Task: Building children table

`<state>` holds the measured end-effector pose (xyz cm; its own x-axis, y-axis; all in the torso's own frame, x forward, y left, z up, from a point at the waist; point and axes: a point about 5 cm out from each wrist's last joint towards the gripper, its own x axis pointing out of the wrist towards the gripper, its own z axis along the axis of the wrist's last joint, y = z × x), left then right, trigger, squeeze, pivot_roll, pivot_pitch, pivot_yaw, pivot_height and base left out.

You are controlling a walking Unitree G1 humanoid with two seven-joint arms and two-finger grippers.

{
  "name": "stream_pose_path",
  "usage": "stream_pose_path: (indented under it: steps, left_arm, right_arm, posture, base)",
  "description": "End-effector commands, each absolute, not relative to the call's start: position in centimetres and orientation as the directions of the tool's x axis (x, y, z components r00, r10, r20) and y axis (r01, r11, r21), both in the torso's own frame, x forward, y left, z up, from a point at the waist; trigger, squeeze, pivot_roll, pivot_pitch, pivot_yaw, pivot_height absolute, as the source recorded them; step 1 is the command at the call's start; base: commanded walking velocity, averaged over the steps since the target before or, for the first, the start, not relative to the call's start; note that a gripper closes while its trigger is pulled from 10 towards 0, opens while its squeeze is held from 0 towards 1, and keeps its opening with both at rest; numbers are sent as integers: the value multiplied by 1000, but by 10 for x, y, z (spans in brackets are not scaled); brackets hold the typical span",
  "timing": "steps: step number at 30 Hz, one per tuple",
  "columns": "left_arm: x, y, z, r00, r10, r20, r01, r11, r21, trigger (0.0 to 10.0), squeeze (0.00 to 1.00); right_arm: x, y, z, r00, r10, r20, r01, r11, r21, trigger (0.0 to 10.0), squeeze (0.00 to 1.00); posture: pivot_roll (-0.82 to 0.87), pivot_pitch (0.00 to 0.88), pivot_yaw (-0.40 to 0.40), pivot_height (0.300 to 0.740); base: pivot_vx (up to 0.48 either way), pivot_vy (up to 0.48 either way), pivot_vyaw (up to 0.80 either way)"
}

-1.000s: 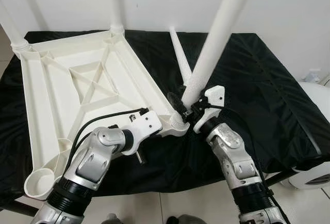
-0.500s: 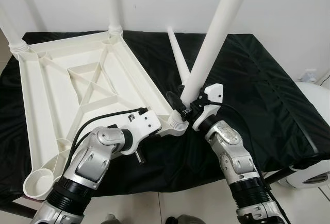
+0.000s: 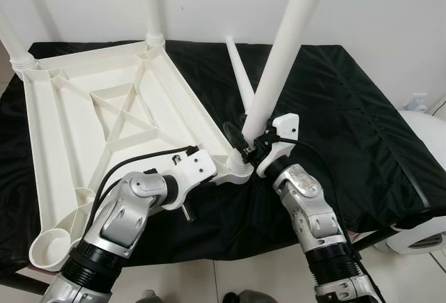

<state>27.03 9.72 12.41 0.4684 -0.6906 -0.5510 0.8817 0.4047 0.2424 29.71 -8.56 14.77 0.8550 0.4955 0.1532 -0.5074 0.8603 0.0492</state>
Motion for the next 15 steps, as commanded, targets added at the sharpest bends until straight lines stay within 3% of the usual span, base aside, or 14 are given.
stream_pose_path:
  steps: [1,9,15]
  left_arm:
    - [277,119,112,602,-548,-580,784,544,299,10000,0]
    - [277,119,113,603,-549,-578,783,545,299,10000,0]
    - [276,120,114,604,-548,-579,782,548,298,10000,0]
  right_arm:
    - [292,-90,111,894,448,-21,-444,890,101,10000,0]
    - [294,-87,114,921,391,-2,-389,918,72,10000,0]
    - [296,-88,115,963,270,-2,-270,960,73,10000,0]
  posture:
    - [40,62,-70,740]
    - [45,68,-72,740]
    - [50,72,-73,740]
  base:
    - [0,0,0]
    - [0,0,0]
    - [0,0,0]
